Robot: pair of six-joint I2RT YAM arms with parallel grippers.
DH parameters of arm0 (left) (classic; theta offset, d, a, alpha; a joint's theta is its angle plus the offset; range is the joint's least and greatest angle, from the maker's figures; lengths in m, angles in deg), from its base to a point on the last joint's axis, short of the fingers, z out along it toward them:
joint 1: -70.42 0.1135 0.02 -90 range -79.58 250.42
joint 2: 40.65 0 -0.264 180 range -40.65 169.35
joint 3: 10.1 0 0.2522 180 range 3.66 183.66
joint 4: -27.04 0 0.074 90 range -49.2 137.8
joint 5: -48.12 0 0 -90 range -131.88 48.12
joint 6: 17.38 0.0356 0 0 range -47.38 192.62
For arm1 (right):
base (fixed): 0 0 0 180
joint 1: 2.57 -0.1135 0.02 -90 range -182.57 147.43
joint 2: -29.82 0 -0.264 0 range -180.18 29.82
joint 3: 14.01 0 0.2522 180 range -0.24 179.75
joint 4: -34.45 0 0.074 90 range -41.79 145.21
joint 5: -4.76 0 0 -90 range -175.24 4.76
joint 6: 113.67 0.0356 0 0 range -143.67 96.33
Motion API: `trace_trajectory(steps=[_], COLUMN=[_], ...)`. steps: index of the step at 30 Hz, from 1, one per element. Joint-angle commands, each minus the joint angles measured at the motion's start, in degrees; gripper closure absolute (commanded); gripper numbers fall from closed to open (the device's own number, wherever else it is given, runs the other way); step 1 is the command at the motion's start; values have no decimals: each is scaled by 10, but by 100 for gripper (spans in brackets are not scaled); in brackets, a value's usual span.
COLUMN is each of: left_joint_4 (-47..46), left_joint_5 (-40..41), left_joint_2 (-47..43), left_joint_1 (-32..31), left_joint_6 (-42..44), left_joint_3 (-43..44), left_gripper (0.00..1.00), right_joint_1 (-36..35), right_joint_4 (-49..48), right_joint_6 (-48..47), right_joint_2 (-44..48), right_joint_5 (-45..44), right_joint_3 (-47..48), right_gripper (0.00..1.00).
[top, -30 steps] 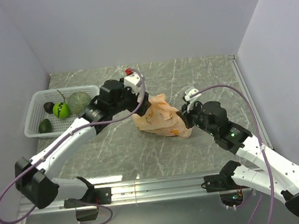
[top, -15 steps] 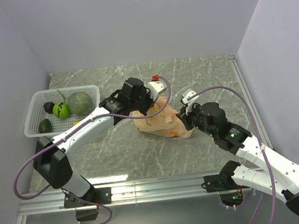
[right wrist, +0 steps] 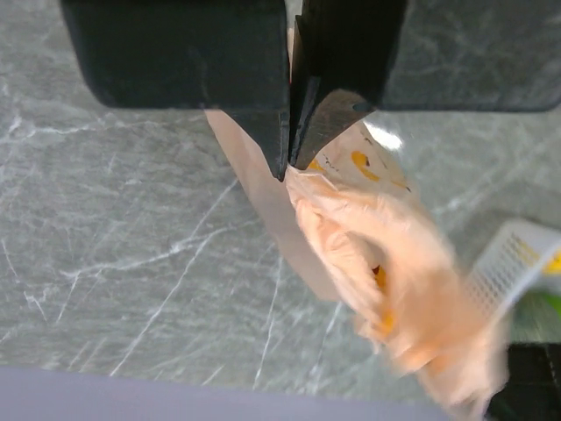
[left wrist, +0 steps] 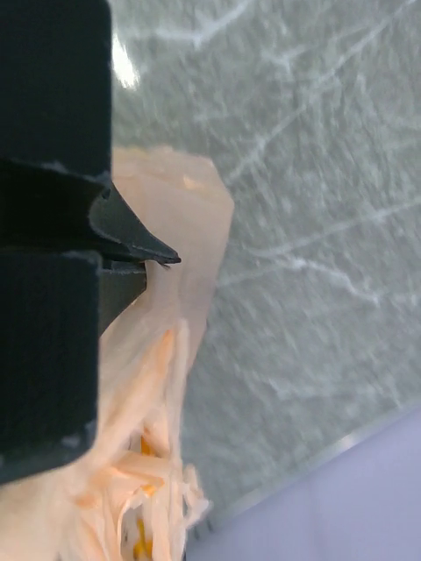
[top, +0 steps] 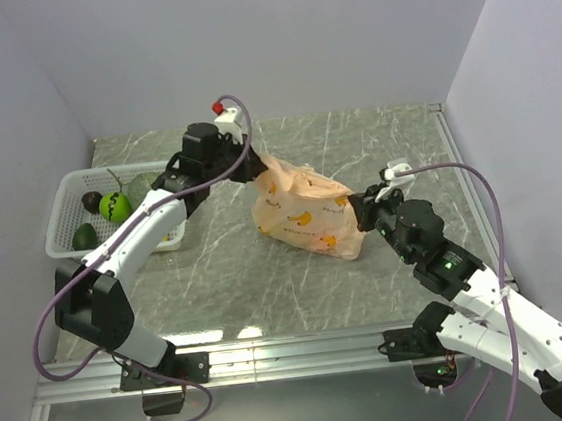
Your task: Untie the knot of the plastic bag and take out the fruit
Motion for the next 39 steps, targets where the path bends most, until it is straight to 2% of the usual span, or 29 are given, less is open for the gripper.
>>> trace_trajectory(steps=[1,4,6,8,9,11,12,14,15,18,20,24,29,31,35,39], left_joint_4=[-56,-86,-160,-198,-189,-113,-77,-55,-63,-79,-75,-87,-77,-76,-73,-76], left_joint_5=[60,-5,-58,-55,-14,47,73,58,44,32,41,29,42,50,61,52], left_joint_2=[7,-18,-62,-94,-115,-120,-119,-121,-130,-153,-160,-187,-213,-233,-263,-282], left_joint_1=[92,95,106,115,120,121,121,119,111,73,53,24,4,2,2,2], left_joint_6=[-100,-139,-176,-198,-193,-164,-155,-135,-134,-123,-119,-145,-144,-141,-134,-131], left_joint_3=[34,24,-27,-84,-95,-102,-99,-107,-117,-152,-160,-185,-211,-225,-244,-256], left_gripper=[100,100,100,99,99,100,99,100,99,100,99,99,98,98,97,97], right_joint_1=[35,37,40,43,45,48,49,48,48,35,12,-43,-56,-55,-55,-54], right_joint_4=[7,5,-10,-15,3,37,76,107,134,149,147,143,187,172,152,91], right_joint_6=[39,68,82,98,108,129,123,68,53,-6,-20,-33,-25,-21,-3,11], right_joint_2=[45,54,75,88,96,98,91,77,58,22,-7,-84,-220,-242,-292,-322], right_joint_5=[-121,-111,-87,-76,-88,-149,-160,-148,-104,1,37,40,76,83,165,187], right_joint_3=[6,12,5,-4,-6,-3,12,41,77,144,172,249,338,337,320,267], right_gripper=[100,100,99,89,80,64,52,45,40,36,31,25,23,22,23,23])
